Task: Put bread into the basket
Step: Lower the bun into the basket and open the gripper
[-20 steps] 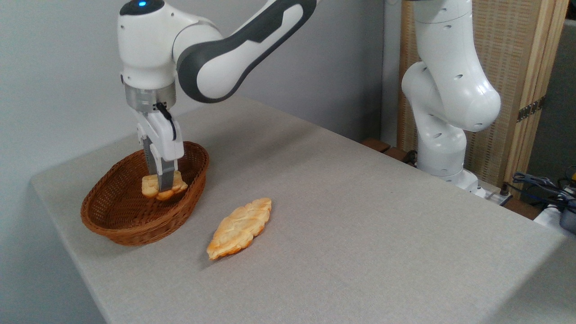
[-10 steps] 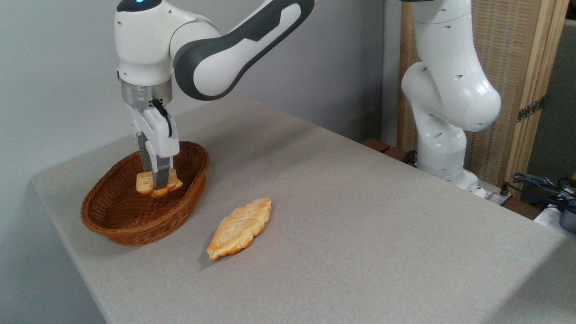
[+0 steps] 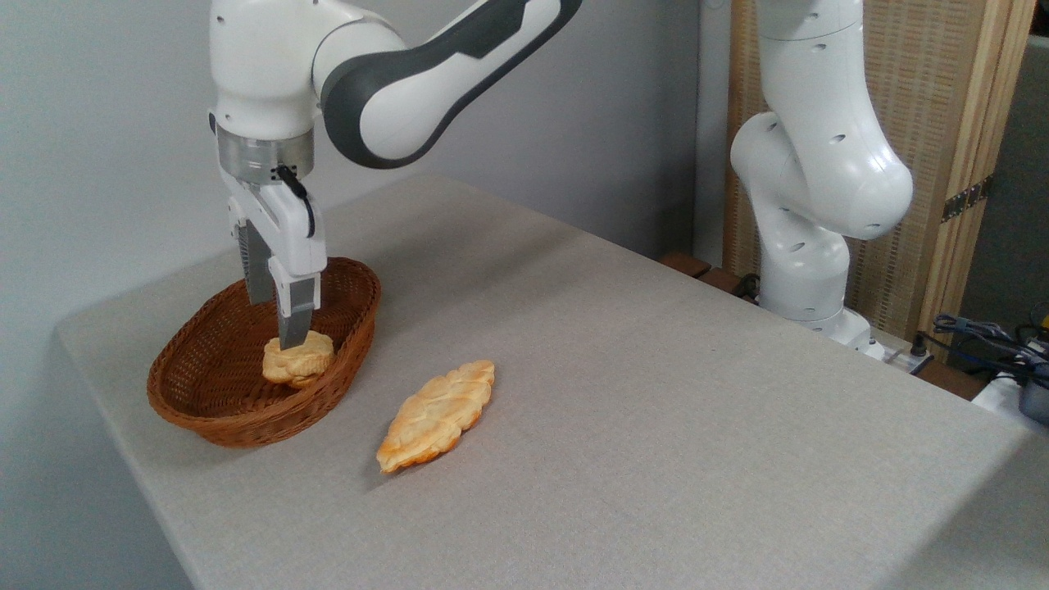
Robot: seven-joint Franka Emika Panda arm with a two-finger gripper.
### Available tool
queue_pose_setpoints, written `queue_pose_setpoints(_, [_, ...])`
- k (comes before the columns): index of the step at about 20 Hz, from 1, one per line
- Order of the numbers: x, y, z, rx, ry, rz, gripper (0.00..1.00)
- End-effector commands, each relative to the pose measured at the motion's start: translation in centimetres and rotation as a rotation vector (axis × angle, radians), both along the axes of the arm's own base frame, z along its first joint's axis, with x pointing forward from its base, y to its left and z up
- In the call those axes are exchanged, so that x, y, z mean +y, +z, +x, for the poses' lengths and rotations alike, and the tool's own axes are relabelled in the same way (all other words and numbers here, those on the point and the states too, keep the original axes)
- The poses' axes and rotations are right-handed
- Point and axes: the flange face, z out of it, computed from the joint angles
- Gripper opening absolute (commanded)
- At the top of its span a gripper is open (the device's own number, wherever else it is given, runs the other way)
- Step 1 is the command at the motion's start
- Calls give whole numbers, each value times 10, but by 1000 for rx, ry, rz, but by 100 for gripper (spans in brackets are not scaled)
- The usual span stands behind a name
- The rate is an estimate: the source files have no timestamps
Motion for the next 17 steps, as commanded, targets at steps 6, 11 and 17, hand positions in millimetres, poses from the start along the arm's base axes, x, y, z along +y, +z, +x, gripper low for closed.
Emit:
queue_pose_setpoints(6, [126, 69, -20, 76, 149, 94, 100])
queue_pose_setpoints(11, [175, 65, -20, 107, 179, 233, 100])
queue_pose_setpoints(17, [196, 67, -24, 123, 96, 242, 100])
